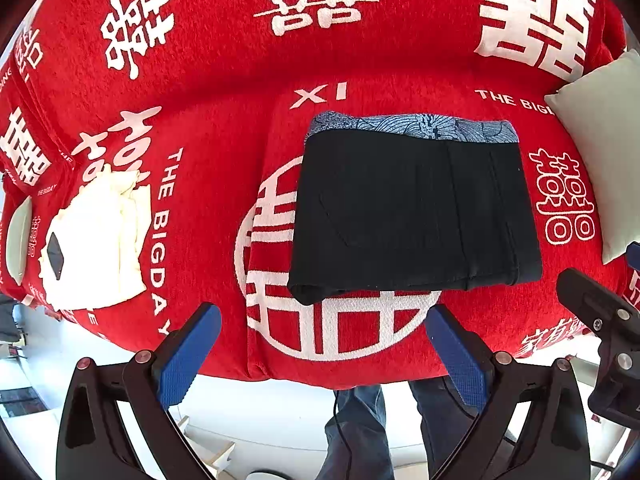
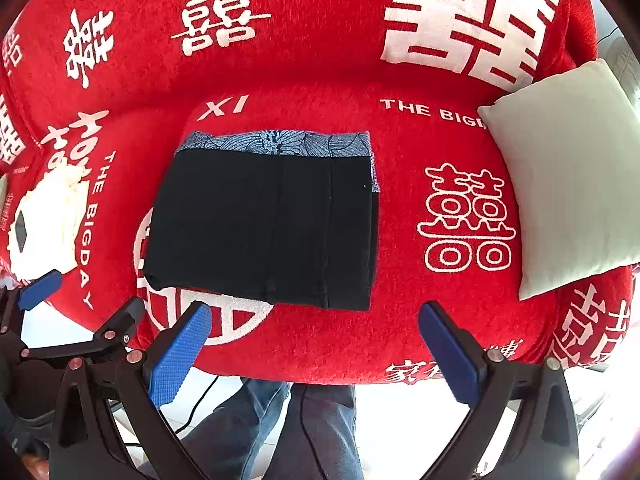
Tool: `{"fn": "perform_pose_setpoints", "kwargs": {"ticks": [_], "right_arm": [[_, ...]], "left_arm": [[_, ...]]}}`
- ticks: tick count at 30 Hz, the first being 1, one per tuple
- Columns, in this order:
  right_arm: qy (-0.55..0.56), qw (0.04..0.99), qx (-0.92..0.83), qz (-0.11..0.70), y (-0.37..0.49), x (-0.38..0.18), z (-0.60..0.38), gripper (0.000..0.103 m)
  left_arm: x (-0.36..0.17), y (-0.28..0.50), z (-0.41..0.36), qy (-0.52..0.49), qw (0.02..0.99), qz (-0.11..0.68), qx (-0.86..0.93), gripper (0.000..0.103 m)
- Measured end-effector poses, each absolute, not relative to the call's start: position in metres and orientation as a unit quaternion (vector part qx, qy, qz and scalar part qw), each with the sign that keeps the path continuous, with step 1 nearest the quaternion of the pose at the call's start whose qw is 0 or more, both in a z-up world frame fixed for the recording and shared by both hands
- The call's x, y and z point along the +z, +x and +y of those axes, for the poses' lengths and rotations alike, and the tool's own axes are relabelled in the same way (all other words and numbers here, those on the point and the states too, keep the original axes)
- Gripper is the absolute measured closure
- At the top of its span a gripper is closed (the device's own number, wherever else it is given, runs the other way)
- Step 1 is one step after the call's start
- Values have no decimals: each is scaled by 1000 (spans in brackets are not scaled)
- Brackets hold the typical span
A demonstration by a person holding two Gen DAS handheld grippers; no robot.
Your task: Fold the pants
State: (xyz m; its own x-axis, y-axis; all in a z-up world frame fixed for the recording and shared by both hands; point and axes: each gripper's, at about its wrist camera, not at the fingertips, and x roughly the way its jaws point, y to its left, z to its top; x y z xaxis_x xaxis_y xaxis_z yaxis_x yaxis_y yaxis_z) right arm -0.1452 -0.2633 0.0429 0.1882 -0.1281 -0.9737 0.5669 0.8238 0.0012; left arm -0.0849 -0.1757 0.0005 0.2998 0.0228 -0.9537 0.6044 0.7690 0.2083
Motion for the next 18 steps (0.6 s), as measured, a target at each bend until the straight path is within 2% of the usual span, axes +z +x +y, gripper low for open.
{"fn": "perform_pose_setpoints", "kwargs": {"ticks": [18], "right_arm": [[192, 740, -232, 602, -138, 37, -265, 0]], "left_arm": [[-1, -80, -178, 277, 754, 563, -196, 0]]}}
